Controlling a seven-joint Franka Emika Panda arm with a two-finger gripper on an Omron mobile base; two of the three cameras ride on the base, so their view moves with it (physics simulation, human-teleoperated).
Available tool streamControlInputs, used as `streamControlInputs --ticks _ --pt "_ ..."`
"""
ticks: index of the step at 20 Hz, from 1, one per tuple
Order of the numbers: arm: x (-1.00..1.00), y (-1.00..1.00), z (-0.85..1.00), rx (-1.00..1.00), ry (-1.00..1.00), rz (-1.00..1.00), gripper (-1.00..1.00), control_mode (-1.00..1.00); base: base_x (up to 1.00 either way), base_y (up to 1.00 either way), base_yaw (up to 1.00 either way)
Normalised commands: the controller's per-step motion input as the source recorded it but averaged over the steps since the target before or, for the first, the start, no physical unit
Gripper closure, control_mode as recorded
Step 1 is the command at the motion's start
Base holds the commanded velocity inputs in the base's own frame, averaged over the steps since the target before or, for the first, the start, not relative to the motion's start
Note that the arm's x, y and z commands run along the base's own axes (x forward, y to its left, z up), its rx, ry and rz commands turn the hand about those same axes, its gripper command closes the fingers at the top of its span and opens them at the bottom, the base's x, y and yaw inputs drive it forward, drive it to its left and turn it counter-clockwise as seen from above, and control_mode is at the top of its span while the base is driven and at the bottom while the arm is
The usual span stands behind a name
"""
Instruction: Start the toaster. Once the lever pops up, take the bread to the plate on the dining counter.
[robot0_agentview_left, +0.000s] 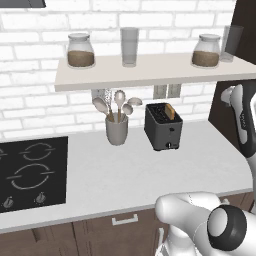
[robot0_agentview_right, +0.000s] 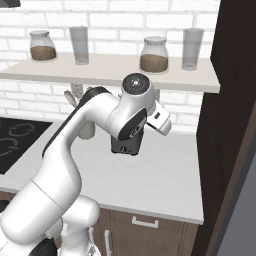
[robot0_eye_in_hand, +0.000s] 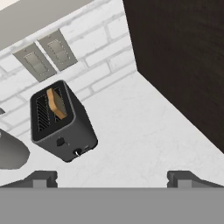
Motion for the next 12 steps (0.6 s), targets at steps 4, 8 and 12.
streamControlInputs --ticks 4,8,12 --pt "0.0 0.0 0.0 0.0 0.0 0.0 -1.0 -1.0 0.0 0.0 0.0" --pt "0.0 0.0 0.0 0.0 0.0 0.0 -1.0 -1.0 0.0 0.0 0.0" --pt "0.0 0.0 0.0 0.0 0.0 0.0 -1.0 -1.0 0.0 0.0 0.0"
